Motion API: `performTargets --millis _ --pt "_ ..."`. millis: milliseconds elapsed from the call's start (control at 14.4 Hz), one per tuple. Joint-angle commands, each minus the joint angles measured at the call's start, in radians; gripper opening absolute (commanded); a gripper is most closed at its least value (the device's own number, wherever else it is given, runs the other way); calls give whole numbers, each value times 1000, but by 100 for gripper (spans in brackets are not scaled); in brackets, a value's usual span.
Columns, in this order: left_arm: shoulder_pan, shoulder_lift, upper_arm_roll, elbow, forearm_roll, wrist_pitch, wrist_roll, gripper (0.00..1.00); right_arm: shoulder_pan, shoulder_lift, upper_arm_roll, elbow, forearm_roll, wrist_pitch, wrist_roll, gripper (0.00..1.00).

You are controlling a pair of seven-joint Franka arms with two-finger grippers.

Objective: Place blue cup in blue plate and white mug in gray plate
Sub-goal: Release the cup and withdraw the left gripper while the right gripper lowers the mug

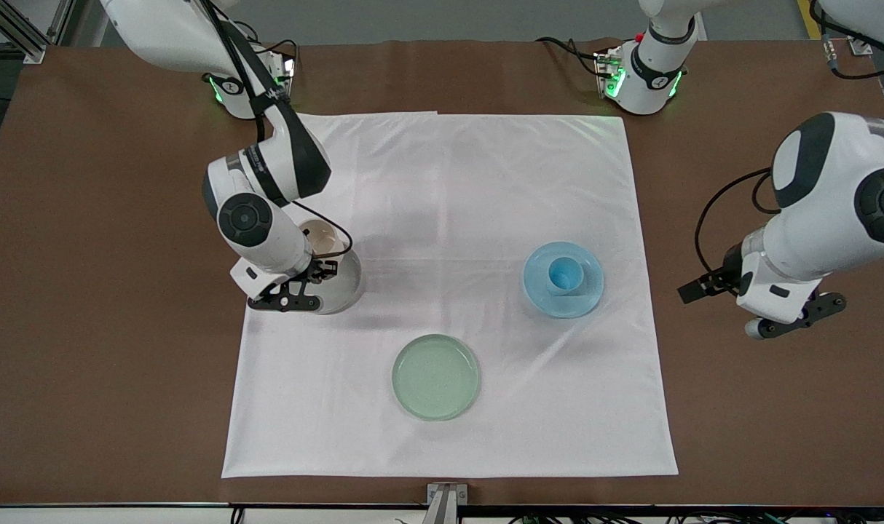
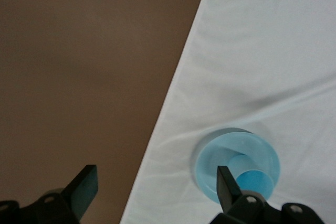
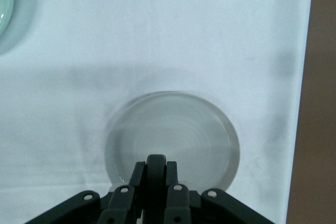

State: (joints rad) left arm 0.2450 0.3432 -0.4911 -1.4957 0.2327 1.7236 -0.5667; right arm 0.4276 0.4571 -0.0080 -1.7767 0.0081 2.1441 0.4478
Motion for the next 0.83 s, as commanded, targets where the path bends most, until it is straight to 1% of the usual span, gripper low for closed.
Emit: performTargets --millis 0,208,277,346,485,623,762 --pt "-1 -82 -6 8 59 -55 82 100 -9 44 -6 -1 15 46 3 2" --pt "25 -148 -6 34 42 -154 246 100 -16 74 -6 -1 15 68 3 3" --pt "25 -180 8 31 -4 -165 273 100 -15 83 -4 -1 15 79 3 3" --pt "2 -225 59 17 -50 -165 284 100 -13 89 -6 -1 15 83 3 3" --pt "-94 -304 187 -41 -145 -161 307 100 -16 94 -6 -1 15 94 3 3" --pt "-140 -364 279 -84 -211 -165 353 100 -21 95 -6 0 15 97 2 4" --pt "-154 -443 311 -171 -219 -159 401 100 -21 97 -6 -1 13 99 2 4"
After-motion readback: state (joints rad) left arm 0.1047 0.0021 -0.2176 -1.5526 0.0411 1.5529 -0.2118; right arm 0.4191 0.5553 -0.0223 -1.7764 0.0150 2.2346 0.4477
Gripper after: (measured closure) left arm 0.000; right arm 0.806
